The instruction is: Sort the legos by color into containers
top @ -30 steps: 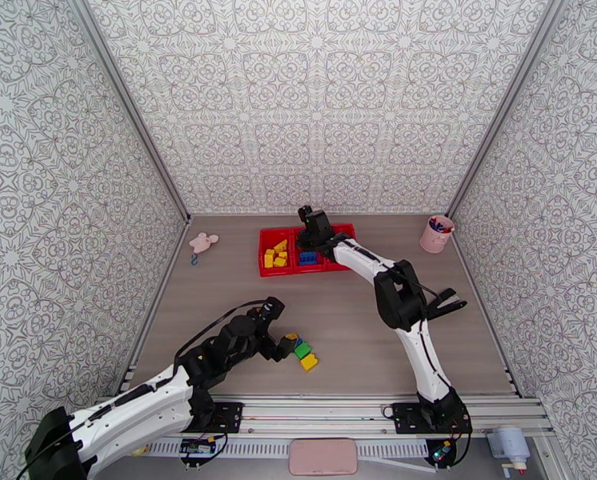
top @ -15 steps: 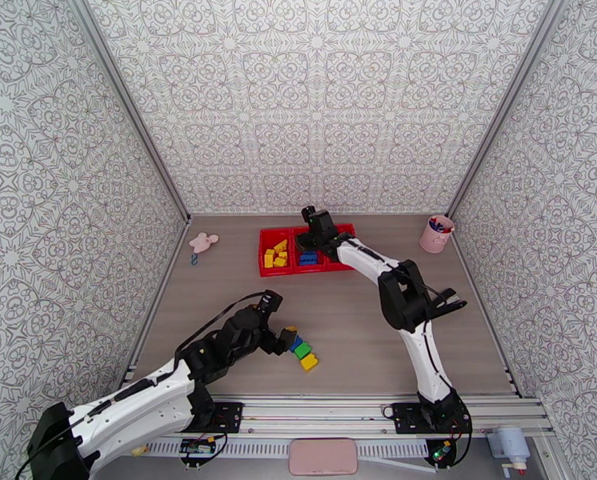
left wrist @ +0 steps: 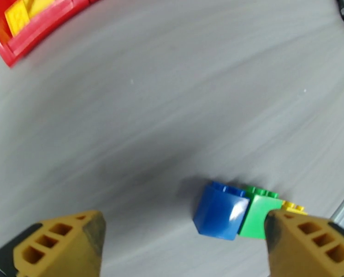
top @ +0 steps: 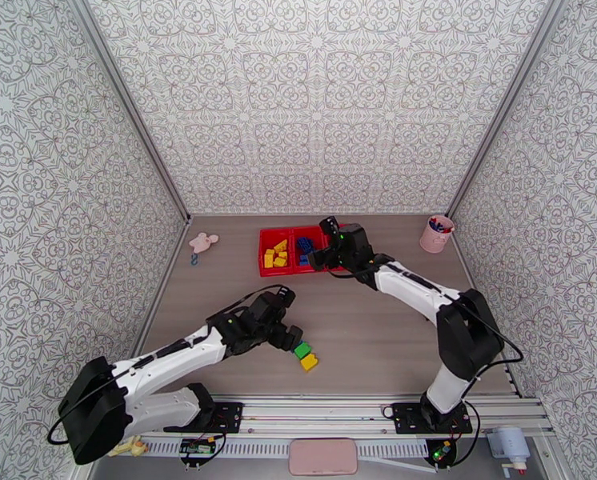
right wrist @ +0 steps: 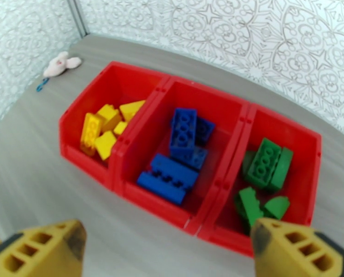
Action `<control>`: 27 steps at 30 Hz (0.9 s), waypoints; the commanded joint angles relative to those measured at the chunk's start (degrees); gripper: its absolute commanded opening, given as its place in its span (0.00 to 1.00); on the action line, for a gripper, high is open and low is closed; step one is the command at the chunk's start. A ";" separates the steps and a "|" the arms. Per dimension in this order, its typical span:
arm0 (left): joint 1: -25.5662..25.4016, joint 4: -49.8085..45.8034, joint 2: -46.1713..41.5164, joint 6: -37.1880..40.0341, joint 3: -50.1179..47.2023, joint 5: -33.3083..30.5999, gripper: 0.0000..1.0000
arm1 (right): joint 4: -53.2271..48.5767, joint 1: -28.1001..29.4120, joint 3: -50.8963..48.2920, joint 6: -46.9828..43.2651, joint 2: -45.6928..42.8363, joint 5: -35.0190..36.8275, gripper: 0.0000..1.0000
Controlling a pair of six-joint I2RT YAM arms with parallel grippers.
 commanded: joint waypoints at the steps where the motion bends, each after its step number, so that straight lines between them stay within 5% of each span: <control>1: 1.41 -4.14 2.61 -1.16 2.24 6.65 0.90 | -1.99 -0.28 -4.58 -2.98 -5.67 -2.56 0.98; 15: 3.01 -5.48 10.68 -0.07 4.50 10.65 0.80 | -5.63 -0.42 -11.84 -3.51 -14.91 0.84 0.99; 27: 5.48 -9.37 12.30 -1.63 5.48 3.78 0.76 | -6.54 -0.43 -9.85 -3.90 -13.81 0.18 0.99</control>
